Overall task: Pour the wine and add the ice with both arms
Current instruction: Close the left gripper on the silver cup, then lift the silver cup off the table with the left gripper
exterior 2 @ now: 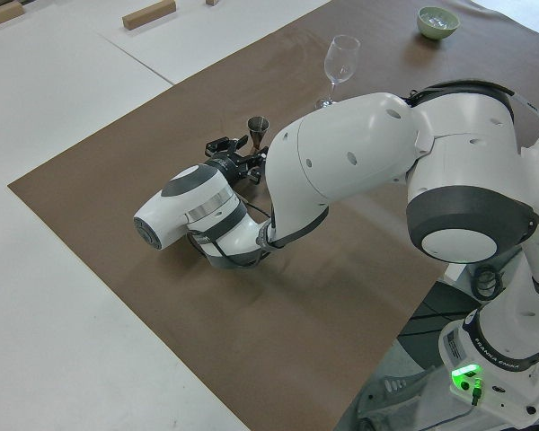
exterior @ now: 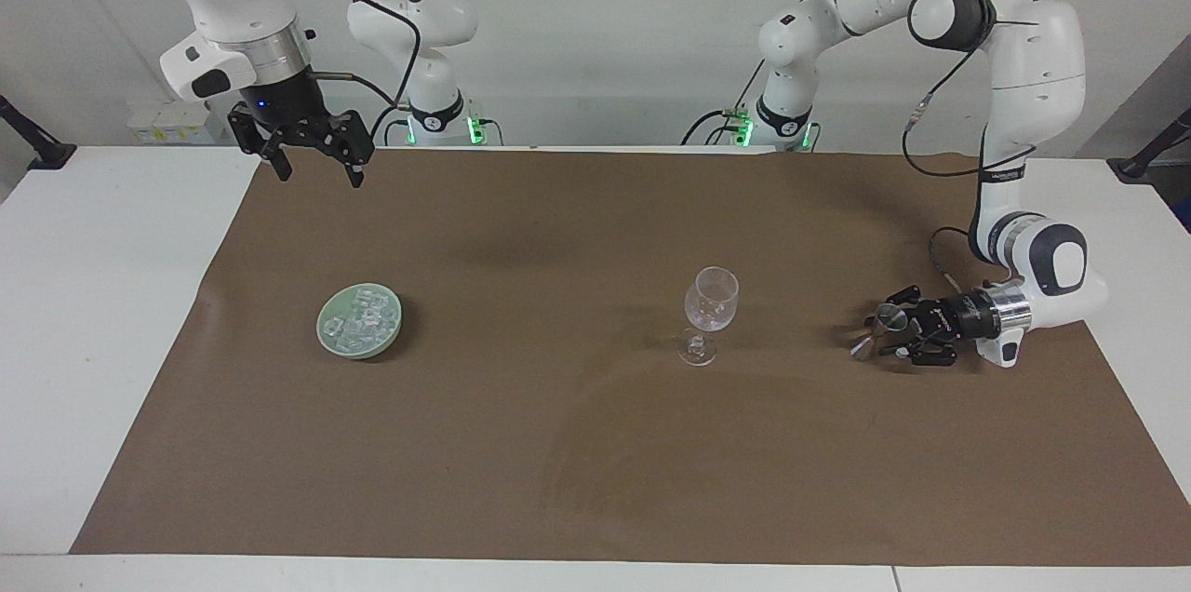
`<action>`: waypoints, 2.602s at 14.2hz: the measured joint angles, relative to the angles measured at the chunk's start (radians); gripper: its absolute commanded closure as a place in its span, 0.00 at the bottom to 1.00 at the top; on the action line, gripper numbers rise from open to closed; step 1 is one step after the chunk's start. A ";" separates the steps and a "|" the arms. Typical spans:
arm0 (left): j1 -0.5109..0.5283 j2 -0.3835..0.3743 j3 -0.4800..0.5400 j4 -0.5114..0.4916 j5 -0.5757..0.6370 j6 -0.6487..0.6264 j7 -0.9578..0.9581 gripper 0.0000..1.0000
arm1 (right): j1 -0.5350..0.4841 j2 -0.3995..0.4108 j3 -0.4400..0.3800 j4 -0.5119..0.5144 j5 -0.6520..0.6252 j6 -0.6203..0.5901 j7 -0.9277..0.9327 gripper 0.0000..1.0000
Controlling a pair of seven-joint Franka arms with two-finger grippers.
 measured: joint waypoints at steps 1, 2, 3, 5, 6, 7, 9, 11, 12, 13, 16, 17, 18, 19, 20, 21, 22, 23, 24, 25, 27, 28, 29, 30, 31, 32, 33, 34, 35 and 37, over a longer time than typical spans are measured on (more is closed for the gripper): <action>0.000 0.001 -0.001 0.000 -0.001 0.000 0.004 0.46 | 0.000 0.000 0.000 0.000 0.000 0.000 0.000 0.00; 0.000 0.002 -0.001 0.000 -0.001 0.000 0.007 0.48 | 0.000 0.000 0.000 0.000 0.000 0.000 0.000 0.00; 0.000 0.003 -0.002 0.000 -0.001 0.000 0.010 0.50 | 0.000 0.000 0.000 0.000 0.000 0.000 0.000 0.00; 0.000 0.003 -0.001 0.000 -0.001 0.000 0.012 0.52 | 0.000 0.000 0.000 0.000 0.000 0.000 0.000 0.00; 0.000 0.003 -0.002 0.000 -0.001 0.000 0.013 0.53 | 0.000 0.000 0.000 0.000 0.000 0.000 0.000 0.00; 0.000 0.003 -0.002 0.000 -0.001 0.000 0.013 0.54 | 0.000 0.000 0.000 0.000 0.000 0.000 0.000 0.00; 0.000 0.003 -0.001 0.000 -0.001 0.000 0.013 0.56 | 0.000 0.000 0.000 0.000 0.000 0.000 0.000 0.00; 0.000 0.003 -0.002 0.000 -0.001 0.000 0.014 0.61 | 0.000 0.000 0.000 0.000 0.000 0.000 0.000 0.00; 0.000 0.003 -0.002 0.000 -0.001 0.000 0.014 0.65 | 0.000 0.000 0.000 0.000 0.000 0.000 0.000 0.00; 0.000 0.003 -0.002 0.000 -0.001 0.000 0.014 0.69 | 0.000 0.000 0.000 0.000 0.000 0.000 0.000 0.00; 0.000 0.004 -0.002 0.000 -0.001 -0.001 0.014 0.80 | 0.000 0.000 0.000 0.000 0.000 0.000 0.000 0.00; 0.000 0.003 -0.002 0.000 -0.001 -0.001 0.015 0.84 | 0.000 0.000 0.000 0.000 0.000 0.000 0.000 0.00; 0.000 0.003 -0.002 0.000 -0.001 -0.001 0.014 0.87 | 0.000 0.000 0.000 0.000 0.000 0.000 0.000 0.00; 0.000 0.003 -0.002 0.000 -0.002 -0.006 0.014 0.90 | 0.000 0.000 0.000 0.000 0.000 0.000 0.000 0.00; 0.000 0.003 -0.002 0.000 -0.002 -0.007 0.015 0.94 | 0.000 0.000 0.000 0.000 0.000 0.000 0.000 0.00; 0.000 0.003 -0.002 0.000 -0.002 -0.007 0.015 0.99 | 0.000 0.000 0.000 0.000 0.000 0.000 0.000 0.00; 0.000 0.003 -0.002 0.000 -0.002 -0.008 0.014 1.00 | 0.000 0.000 0.000 0.000 0.000 0.000 0.000 0.00; 0.000 0.003 -0.002 0.000 -0.002 -0.008 0.014 1.00 | 0.000 0.000 0.000 0.000 0.000 0.000 0.000 0.00; 0.000 0.003 -0.004 0.000 -0.002 -0.008 0.014 1.00 | 0.000 0.000 0.000 0.000 0.000 0.000 0.000 0.00; 0.000 0.003 -0.006 0.000 -0.002 -0.008 0.013 1.00 | 0.000 0.000 0.000 0.000 0.000 0.000 0.000 0.00; 0.000 0.003 -0.009 0.003 -0.003 -0.008 0.010 1.00 | 0.000 0.000 0.000 0.000 0.000 0.000 0.000 0.00; 0.000 0.003 -0.010 0.005 -0.003 -0.008 0.008 1.00 | 0.000 0.000 0.000 0.000 0.000 0.000 0.000 0.00; 0.000 0.003 -0.011 0.006 -0.006 -0.008 0.006 1.00 | 0.000 0.000 0.000 0.000 0.000 0.000 0.000 0.00; 0.000 0.003 -0.012 0.007 -0.013 -0.008 0.005 1.00 | 0.000 0.000 0.000 0.000 0.000 0.000 0.000 0.00; 0.000 0.003 -0.012 0.007 -0.019 -0.008 0.004 1.00 | 0.000 0.000 0.000 0.000 0.000 0.000 0.000 0.00; 0.001 0.003 -0.013 0.007 -0.023 -0.008 0.002 1.00 | 0.000 0.000 0.000 0.000 0.000 0.000 0.000 0.00; 0.002 0.002 -0.016 0.008 -0.025 -0.008 -0.001 1.00 | 0.000 0.000 0.000 0.000 0.000 0.000 0.000 0.00; 0.003 0.002 -0.022 0.011 -0.027 -0.008 -0.002 1.00 | 0.000 0.000 0.000 0.000 0.000 0.000 0.000 0.00; 0.004 0.000 -0.026 0.016 -0.030 -0.008 -0.007 1.00 | 0.000 0.000 0.000 0.000 0.000 0.000 0.000 0.00; 0.004 -0.007 -0.034 0.025 -0.041 -0.008 -0.022 1.00 | 0.000 0.000 0.000 0.000 0.000 0.000 0.000 0.00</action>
